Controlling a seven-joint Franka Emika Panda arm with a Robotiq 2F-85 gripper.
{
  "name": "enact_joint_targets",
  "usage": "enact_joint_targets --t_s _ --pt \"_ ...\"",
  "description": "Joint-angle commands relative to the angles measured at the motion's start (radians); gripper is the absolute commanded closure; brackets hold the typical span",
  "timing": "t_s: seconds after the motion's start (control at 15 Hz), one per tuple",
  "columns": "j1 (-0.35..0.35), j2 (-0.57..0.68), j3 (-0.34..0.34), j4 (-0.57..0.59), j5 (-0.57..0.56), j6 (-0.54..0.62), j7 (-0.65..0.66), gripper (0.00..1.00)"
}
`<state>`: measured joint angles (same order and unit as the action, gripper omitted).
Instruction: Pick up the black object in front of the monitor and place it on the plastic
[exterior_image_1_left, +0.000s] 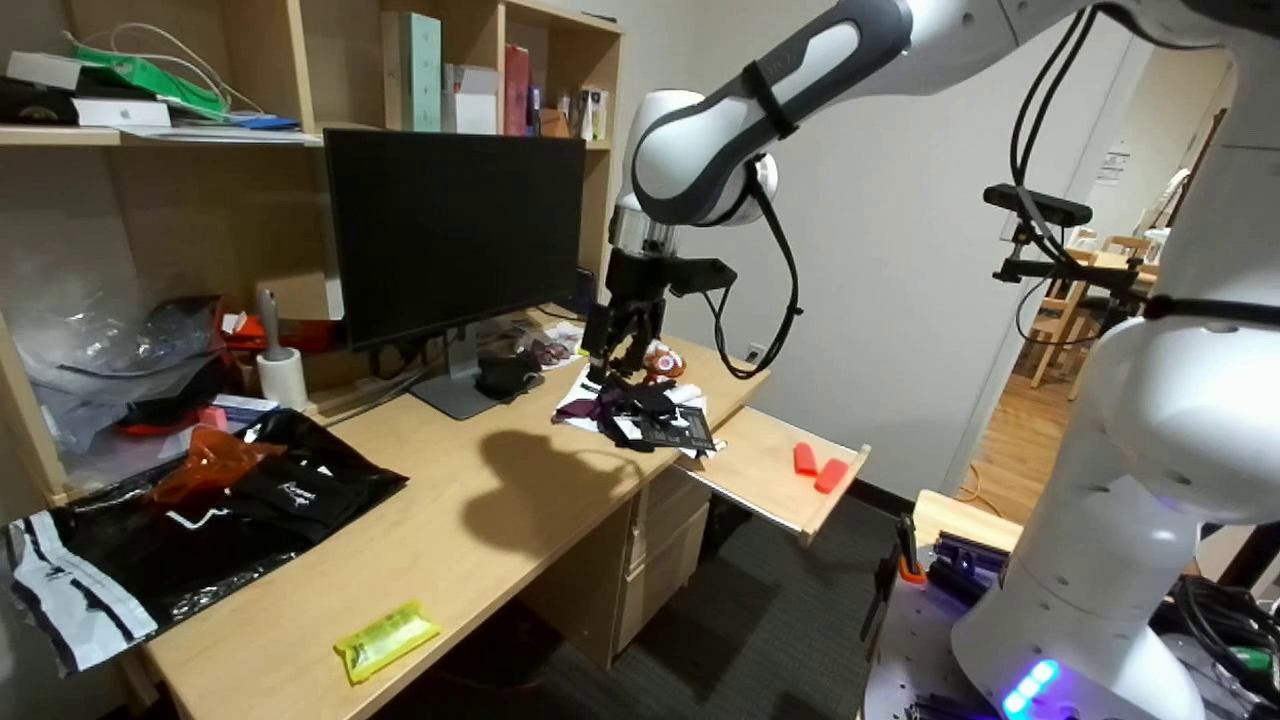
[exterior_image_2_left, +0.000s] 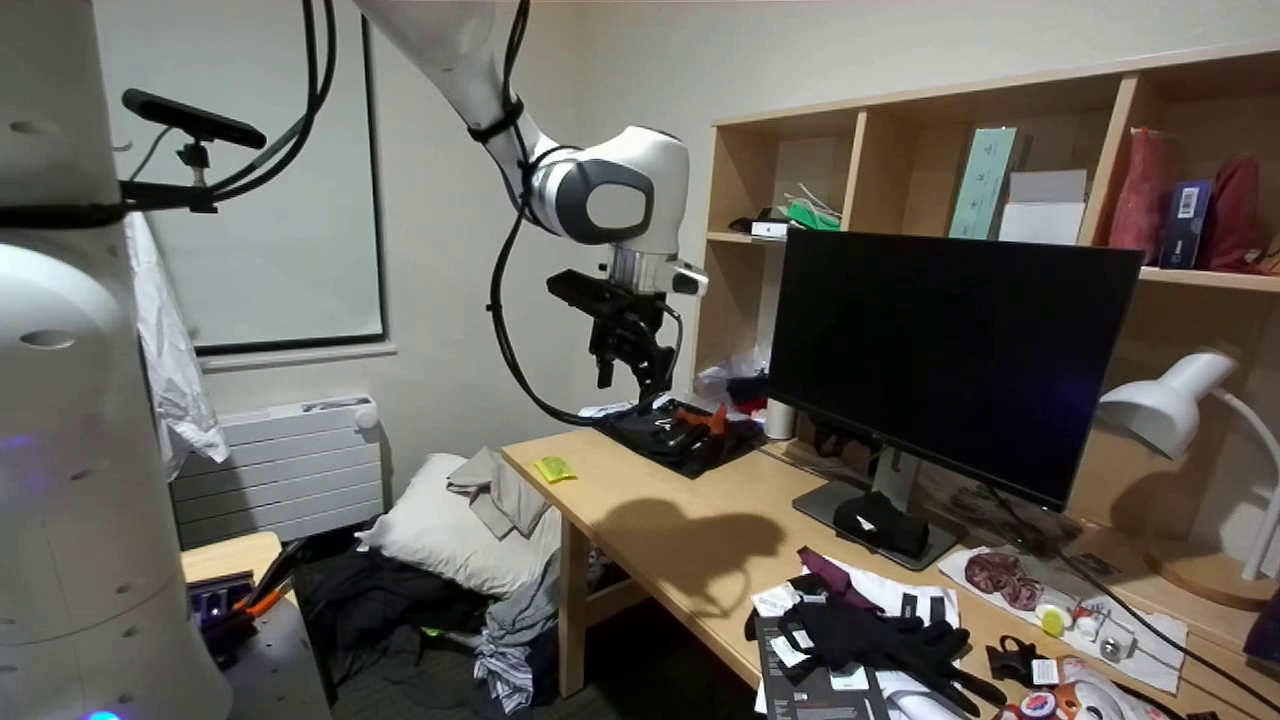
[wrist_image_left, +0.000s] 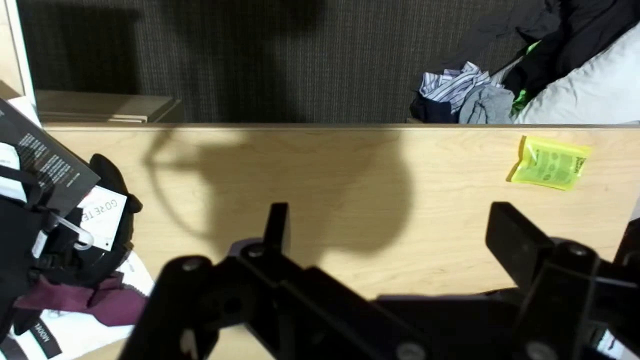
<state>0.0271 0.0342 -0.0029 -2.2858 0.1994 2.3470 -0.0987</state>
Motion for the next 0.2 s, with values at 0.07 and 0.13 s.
enact_joint_targets --t_s 0.07,0.13 --pt "-0.023 0.006 -0.005 0.001 0.029 -0.013 -0.052 0.00" --pt "-0.023 0.006 -0.006 0.001 0.028 -0.013 -0.052 0.00"
